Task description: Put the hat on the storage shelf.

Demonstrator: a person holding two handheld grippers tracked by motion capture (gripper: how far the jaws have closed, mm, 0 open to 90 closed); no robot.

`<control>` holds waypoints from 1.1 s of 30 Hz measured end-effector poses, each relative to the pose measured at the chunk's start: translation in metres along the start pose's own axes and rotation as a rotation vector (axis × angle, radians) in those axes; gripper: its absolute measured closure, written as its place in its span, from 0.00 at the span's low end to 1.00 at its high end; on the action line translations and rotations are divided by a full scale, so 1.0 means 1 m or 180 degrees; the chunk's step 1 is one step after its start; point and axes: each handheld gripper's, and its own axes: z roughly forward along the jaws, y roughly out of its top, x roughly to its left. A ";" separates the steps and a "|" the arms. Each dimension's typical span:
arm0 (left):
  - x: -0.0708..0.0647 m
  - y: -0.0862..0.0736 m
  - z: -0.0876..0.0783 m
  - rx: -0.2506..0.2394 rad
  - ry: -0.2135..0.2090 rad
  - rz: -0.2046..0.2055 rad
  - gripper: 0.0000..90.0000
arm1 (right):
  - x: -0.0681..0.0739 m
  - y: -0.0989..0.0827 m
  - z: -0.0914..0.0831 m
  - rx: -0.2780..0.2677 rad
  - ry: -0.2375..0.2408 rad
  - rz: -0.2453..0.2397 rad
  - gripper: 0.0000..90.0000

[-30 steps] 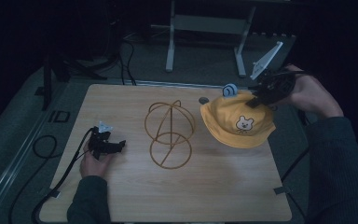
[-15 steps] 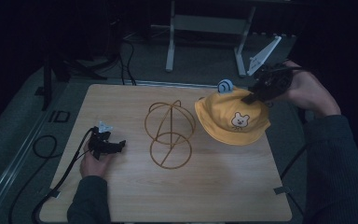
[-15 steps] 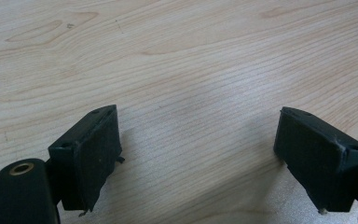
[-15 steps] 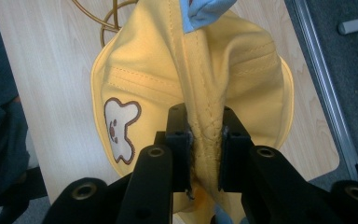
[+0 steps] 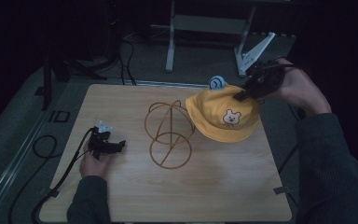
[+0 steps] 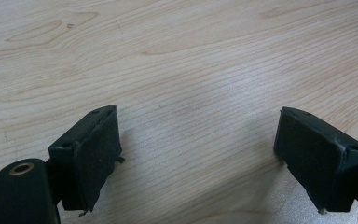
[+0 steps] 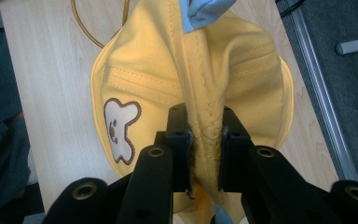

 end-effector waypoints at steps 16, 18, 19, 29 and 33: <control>0.000 0.000 0.000 0.0001 -0.0003 0.0001 0.16 | 0.001 0.011 -0.006 -0.0132 -0.0032 -0.0019 0.87; 0.000 0.000 0.000 0.0001 -0.0002 0.0001 0.16 | 0.001 0.013 -0.008 -0.0159 -0.0039 -0.0027 0.87; 0.000 0.000 0.000 0.0001 -0.0002 0.0001 0.16 | 0.001 0.013 -0.008 -0.0159 -0.0039 -0.0027 0.87; 0.000 0.000 0.000 0.0000 -0.0002 0.0001 0.16 | 0.004 0.029 -0.007 -0.0237 -0.0020 -0.0087 0.87; 0.000 0.000 0.000 0.0001 -0.0002 0.0003 0.16 | 0.006 0.036 -0.007 -0.0274 -0.0007 -0.0116 0.87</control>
